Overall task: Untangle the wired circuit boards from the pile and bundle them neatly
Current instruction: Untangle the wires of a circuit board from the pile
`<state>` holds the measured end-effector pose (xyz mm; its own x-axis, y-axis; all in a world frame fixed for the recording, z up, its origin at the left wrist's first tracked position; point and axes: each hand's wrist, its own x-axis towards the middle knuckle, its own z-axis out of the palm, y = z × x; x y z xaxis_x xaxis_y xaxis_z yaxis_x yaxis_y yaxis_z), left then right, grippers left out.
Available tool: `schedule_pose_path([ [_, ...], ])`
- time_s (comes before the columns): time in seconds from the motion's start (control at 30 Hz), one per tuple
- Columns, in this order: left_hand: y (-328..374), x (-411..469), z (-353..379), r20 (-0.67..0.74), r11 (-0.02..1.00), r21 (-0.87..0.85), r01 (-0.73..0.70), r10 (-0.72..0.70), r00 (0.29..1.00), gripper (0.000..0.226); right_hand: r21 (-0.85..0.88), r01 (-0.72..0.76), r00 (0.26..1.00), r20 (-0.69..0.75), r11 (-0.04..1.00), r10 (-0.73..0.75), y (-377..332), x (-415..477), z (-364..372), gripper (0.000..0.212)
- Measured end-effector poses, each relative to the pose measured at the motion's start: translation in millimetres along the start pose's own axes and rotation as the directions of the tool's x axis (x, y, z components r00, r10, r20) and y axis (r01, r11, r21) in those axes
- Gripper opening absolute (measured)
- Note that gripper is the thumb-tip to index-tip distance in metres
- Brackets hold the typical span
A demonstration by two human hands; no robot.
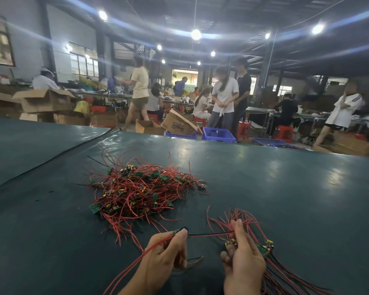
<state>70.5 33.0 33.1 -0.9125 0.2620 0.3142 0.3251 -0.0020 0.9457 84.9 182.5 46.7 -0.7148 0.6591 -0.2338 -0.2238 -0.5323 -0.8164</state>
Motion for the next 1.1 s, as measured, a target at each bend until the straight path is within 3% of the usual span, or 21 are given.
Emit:
schedule_pose_path([
  [0.1, 0.1, -0.8, -1.3, 0.019, 0.998, -0.023, 0.052, -0.051, 0.999, 0.062, -0.19, 0.01, 0.974, 0.225, 0.982, 0.034, 3.1, -11.3, 0.7, 0.024],
  [0.17, 0.3, -0.9, -0.1, 0.008, 0.995, -0.049, 0.084, -0.084, 0.996, 0.052, -0.328, 0.061, 0.925, 0.373, 0.943, 0.07, 11.0, -26.4, 6.7, 0.018],
  [0.23, 2.4, -0.5, 0.6, 0.013, 0.989, -0.1, 0.108, -0.107, 0.994, 0.037, -0.353, 0.088, 0.891, 0.446, 0.931, 0.085, 19.3, -36.8, 12.4, 0.025],
  [0.33, 5.2, 0.4, -0.7, 0.042, 0.989, -0.094, 0.118, -0.114, 0.993, 0.035, -0.346, 0.088, 0.896, 0.437, 0.934, 0.078, 19.9, -39.7, 13.5, 0.03],
  [0.43, 4.3, 1.1, -2.7, 0.056, 0.995, -0.011, 0.096, -0.095, 0.994, 0.054, -0.339, 0.115, 0.929, 0.369, 0.934, 0.019, 12.5, -27.6, 6.8, 0.025],
  [0.57, 4.8, 3.0, -4.8, 0.06, 0.998, 0.014, 0.054, -0.054, 0.997, 0.055, -0.155, 0.037, 0.987, 0.162, 0.987, -0.012, 2.2, -2.1, -1.8, 0.02],
  [0.63, 5.0, 2.9, -4.6, 0.072, 0.998, 0.011, 0.058, -0.059, 0.996, 0.055, -0.112, 0.044, 0.99, 0.139, 0.993, -0.028, 0.1, 1.2, -1.7, 0.022],
  [0.77, 7.6, 3.0, -8.9, 0.096, 0.976, -0.158, 0.148, -0.135, 0.986, 0.055, -0.197, 0.085, 0.952, 0.304, 0.977, -0.021, 2.2, -11.2, 0.5, 0.021],
  [0.93, 6.3, 2.4, -8.3, 0.147, 0.905, -0.24, 0.352, -0.324, 0.934, 0.047, -0.362, 0.257, 0.75, 0.659, 0.896, 0.051, 12.5, -37.5, 8.4, 0.037],
  [1.0, 6.3, 2.3, -6.8, 0.145, 0.892, -0.201, 0.406, -0.382, 0.913, 0.047, -0.395, 0.274, 0.76, 0.647, 0.877, 0.054, 16.4, -42.0, 9.1, 0.036],
  [1.1, 7.4, 3.1, -7.8, 0.096, 0.929, -0.087, 0.36, -0.352, 0.931, 0.056, -0.424, 0.258, 0.835, 0.55, 0.868, 0.021, 15.5, -38.8, 7.3, 0.047],
])
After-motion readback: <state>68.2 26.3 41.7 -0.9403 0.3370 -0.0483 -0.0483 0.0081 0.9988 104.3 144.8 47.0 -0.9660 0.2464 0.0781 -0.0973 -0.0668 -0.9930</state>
